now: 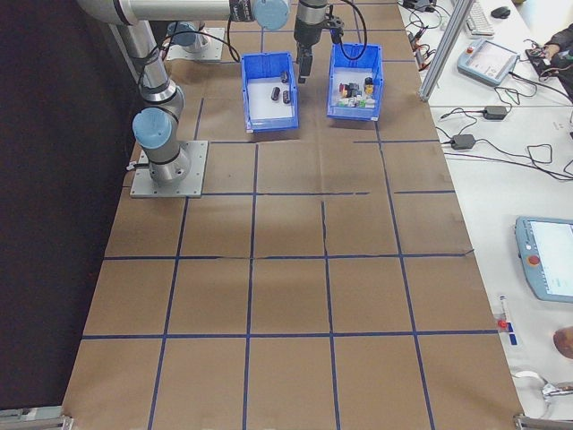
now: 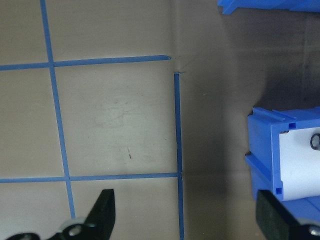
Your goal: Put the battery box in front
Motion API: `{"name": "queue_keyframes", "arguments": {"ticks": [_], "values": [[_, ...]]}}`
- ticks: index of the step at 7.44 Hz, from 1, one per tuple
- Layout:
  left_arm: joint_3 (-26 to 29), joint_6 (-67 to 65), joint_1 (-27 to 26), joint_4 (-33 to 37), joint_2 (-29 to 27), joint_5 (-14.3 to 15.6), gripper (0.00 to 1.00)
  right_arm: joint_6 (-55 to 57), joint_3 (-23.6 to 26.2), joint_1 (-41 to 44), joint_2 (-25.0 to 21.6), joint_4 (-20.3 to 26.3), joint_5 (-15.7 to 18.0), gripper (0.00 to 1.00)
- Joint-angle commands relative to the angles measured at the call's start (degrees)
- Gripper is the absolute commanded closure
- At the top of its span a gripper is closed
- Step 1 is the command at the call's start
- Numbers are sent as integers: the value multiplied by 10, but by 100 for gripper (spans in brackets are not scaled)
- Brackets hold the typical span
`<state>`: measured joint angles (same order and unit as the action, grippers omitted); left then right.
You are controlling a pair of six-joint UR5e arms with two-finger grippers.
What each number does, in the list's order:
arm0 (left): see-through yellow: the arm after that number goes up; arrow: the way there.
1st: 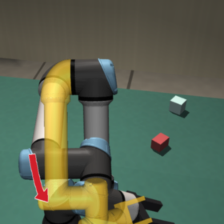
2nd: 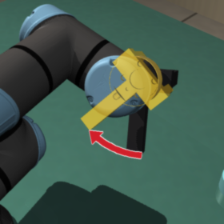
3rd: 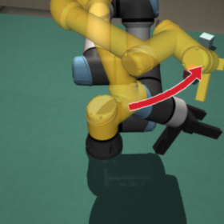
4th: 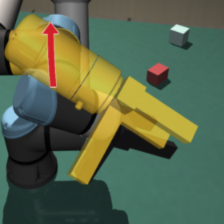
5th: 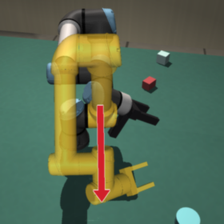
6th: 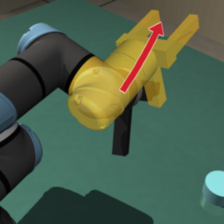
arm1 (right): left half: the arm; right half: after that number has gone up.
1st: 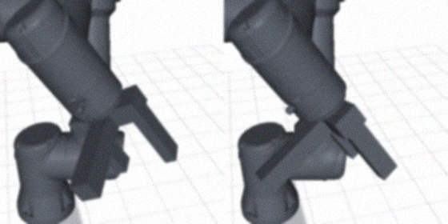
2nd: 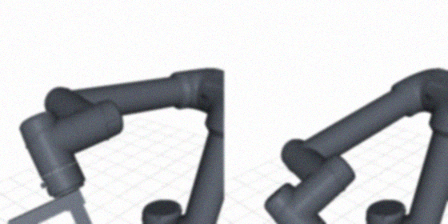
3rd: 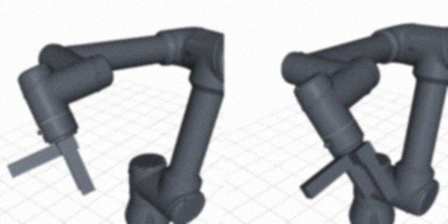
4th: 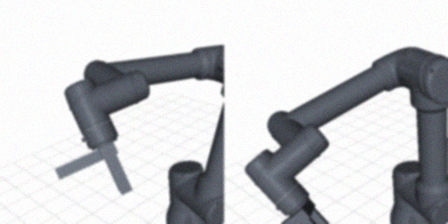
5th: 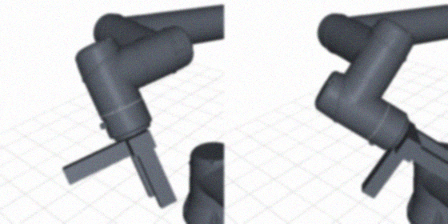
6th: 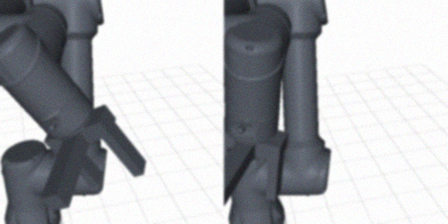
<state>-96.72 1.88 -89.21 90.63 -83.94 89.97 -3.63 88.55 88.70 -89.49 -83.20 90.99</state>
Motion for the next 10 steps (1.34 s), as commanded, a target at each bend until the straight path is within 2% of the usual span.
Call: {"name": "queue_keyframes", "arguments": {"ticks": [1,3,4,6,8,10], "values": [[-1,-26,0,1,-1,-3,0,-32,-1,1,2,-12,-7,0],[-1,-81,0,2,-1,-3,0,-78,-9,5,27,-45,-7,0],[-2,-130,-1,7,-1,-2,0,-103,-41,9,58,-47,-8,0],[-42,-250,-10,4,26,-4,0,-214,-141,31,140,-47,-9,0],[-118,-459,-15,5,93,-8,0,-346,-241,67,216,-43,-7,0],[-200,-763,-33,2,156,-85,2,-433,-303,106,265,-45,-7,0]]}}
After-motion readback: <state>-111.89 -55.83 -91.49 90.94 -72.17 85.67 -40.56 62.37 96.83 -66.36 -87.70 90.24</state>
